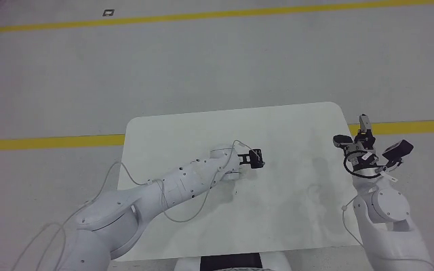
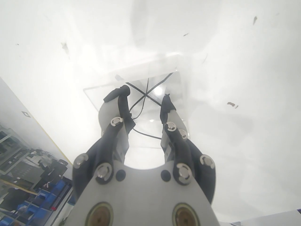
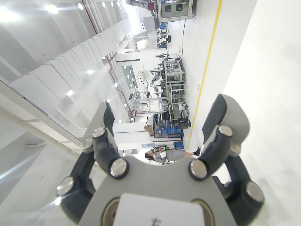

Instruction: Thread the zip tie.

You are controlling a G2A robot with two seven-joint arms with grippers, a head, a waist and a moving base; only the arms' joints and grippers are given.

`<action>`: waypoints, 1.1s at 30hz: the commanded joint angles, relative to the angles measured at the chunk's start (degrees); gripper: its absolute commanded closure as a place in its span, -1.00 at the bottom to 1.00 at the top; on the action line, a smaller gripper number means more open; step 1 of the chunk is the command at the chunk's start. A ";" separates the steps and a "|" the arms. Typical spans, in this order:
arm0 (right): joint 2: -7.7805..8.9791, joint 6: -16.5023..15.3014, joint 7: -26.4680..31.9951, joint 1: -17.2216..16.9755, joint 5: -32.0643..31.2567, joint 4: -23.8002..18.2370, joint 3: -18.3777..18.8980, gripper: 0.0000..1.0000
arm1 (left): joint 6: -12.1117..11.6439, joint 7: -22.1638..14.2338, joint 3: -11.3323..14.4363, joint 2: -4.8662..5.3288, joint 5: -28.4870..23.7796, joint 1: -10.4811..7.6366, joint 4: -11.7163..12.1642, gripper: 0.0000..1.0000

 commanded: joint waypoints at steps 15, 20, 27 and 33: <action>0.00 0.00 0.00 0.00 0.00 0.00 0.00 -1.00 | 0.00 -0.31 0.00 -1.08 0.15 0.07 1.64 1.00; 0.00 0.00 0.00 0.00 0.00 0.00 0.00 -1.00 | 0.00 0.02 0.00 -1.06 0.02 -0.10 1.45 1.00; 0.00 0.00 0.00 0.00 0.00 0.00 0.00 -1.00 | 0.00 0.20 0.00 -0.50 -0.52 -0.66 -0.29 1.00; 0.00 0.00 0.00 0.00 0.00 0.00 0.00 -1.00 | 0.00 -0.03 0.00 0.46 -0.71 -0.92 -2.01 1.00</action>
